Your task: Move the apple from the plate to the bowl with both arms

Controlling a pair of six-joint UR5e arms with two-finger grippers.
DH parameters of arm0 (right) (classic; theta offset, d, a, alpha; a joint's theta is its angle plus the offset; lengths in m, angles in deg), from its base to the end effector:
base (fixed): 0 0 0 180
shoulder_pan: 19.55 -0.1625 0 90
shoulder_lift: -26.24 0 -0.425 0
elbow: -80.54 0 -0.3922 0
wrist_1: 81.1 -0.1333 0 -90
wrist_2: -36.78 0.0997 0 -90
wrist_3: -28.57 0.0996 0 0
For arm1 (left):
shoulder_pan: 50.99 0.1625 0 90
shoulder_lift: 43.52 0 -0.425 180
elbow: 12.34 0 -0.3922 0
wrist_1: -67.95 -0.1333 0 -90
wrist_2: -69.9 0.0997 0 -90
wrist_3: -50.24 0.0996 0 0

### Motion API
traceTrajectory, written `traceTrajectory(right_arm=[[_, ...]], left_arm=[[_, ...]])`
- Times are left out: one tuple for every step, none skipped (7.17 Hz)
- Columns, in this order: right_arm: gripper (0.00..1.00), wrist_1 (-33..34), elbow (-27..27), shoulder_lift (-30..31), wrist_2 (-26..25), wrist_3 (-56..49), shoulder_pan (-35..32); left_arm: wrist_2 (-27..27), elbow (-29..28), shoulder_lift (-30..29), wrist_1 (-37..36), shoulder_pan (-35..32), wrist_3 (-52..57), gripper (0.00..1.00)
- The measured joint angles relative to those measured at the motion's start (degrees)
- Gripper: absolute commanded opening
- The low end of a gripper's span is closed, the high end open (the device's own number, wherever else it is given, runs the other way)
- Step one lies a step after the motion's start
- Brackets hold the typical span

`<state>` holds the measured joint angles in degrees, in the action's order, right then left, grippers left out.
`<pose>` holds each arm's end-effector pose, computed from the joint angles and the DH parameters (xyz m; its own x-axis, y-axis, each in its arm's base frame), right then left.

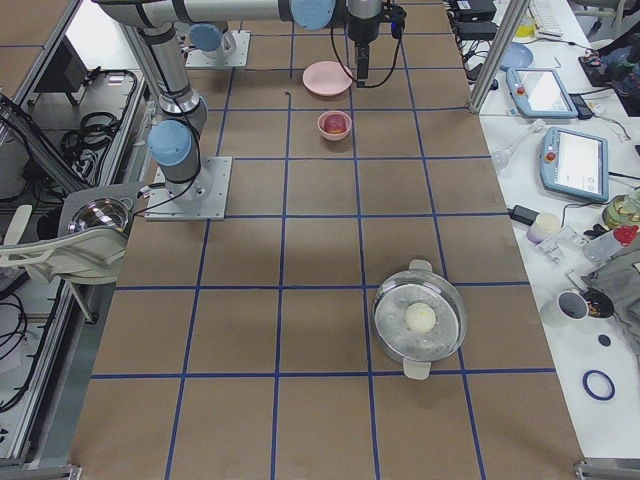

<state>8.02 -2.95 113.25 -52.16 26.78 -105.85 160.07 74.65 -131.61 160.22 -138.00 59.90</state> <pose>0.1014 -0.5255 0.5161 -0.9993 0.0325 -0.0170 0.0333 0.9984 -0.0466 -0.1077 -0.4871 0.5260 -0.9932 0.1158 -0.0107 0.1162 0.9922 -0.0451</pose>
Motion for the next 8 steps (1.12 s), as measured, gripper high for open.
traceTrajectory(right_arm=[[1.00, 0.0, 0.0, 0.0, 0.0, 0.0, 0.0], [1.00, 0.0, 0.0, -0.1, 0.0, 0.0, 0.0], [1.00, 0.0, 0.0, -0.2, -0.1, 0.0, 0.0], [1.00, 0.0, 0.0, -0.3, -0.2, 0.1, 0.0], [1.00, 0.0, 0.0, -0.4, -0.3, 0.1, 0.0], [1.00, 0.0, 0.0, -0.5, -0.4, 0.1, 0.1], [1.00, 0.0, 0.0, -0.5, -0.4, 0.1, 0.1], [1.00, 0.0, 0.0, -0.4, -0.4, 0.1, 0.1]], left_arm=[[-0.2, 0.0, 0.0, 0.0, -0.1, 0.0, 1.00], [-0.6, 0.1, 0.0, 0.0, -0.1, 0.0, 1.00], [-0.9, 0.1, 0.0, 0.0, -0.1, 0.0, 1.00], [-1.1, 0.2, 0.0, -0.1, -0.2, 0.0, 1.00], [-1.1, 0.2, 0.0, -0.1, -0.2, -0.1, 1.00], [-1.1, 0.2, -0.1, -0.1, -0.2, -0.1, 1.00], [-1.1, 0.2, -0.1, -0.1, -0.3, -0.3, 1.00], [-1.1, 0.2, -0.1, 0.0, -0.3, -0.6, 1.00]])
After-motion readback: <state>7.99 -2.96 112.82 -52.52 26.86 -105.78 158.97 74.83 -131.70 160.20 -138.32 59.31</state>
